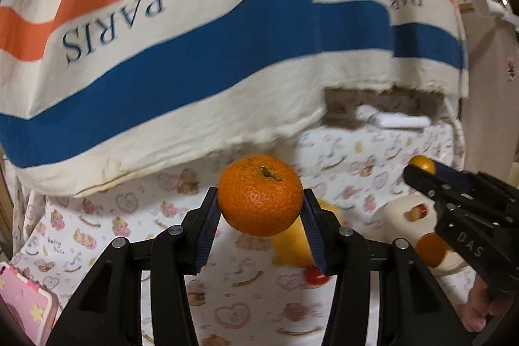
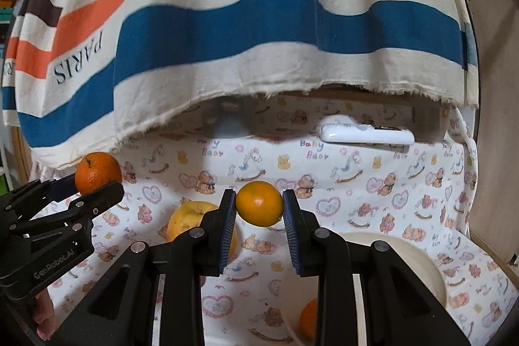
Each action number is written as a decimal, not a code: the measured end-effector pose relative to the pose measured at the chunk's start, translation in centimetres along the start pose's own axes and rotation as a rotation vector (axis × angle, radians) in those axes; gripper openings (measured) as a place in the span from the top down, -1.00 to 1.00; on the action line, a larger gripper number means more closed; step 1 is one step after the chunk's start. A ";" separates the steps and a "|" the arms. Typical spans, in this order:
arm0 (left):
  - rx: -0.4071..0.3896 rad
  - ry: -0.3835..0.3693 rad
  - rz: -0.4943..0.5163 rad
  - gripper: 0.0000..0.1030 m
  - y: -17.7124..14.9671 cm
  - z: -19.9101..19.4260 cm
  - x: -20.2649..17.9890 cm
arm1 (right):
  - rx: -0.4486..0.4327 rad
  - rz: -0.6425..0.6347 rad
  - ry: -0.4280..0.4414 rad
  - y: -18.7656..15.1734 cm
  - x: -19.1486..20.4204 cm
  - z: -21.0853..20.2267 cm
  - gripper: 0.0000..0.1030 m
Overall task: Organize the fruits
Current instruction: 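Carry the mandarin and yellow tomato over the white plate with both grippers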
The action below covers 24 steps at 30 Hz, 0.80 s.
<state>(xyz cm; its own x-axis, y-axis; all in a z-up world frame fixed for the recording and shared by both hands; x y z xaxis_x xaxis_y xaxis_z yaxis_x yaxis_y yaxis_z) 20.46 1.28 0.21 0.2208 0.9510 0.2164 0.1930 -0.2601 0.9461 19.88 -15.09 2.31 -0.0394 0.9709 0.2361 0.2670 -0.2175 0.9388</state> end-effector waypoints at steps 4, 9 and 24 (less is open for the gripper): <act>-0.042 -0.032 0.028 0.06 1.1 -1.4 -1.9 | -0.026 -0.059 -0.017 0.3 -2.4 -1.8 0.42; -0.038 -0.095 0.040 0.06 2.3 -2.4 -4.7 | -0.028 -0.069 -0.068 0.9 -6.7 -3.1 0.42; 0.064 -0.185 0.022 0.06 3.8 0.9 -10.5 | 0.008 0.083 -0.145 4.2 -13.5 -3.1 0.42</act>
<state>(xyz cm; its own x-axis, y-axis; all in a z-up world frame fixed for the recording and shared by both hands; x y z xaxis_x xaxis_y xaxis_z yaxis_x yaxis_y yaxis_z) 19.73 -9.88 1.33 0.3968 0.8995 0.1828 0.2450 -0.2957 0.9233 18.54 -29.45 3.83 0.1219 0.9541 0.2735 0.2713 -0.2971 0.9155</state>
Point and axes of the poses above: each gripper's, at about its wrist camera, not at the fingertips, and z roughly the way its jaws point, x to its left, y to its top, the point moved 1 cm from there along z, roughly the way its jaws point, and after that the axes turned 14 degrees about z, right-handed, at the moved point
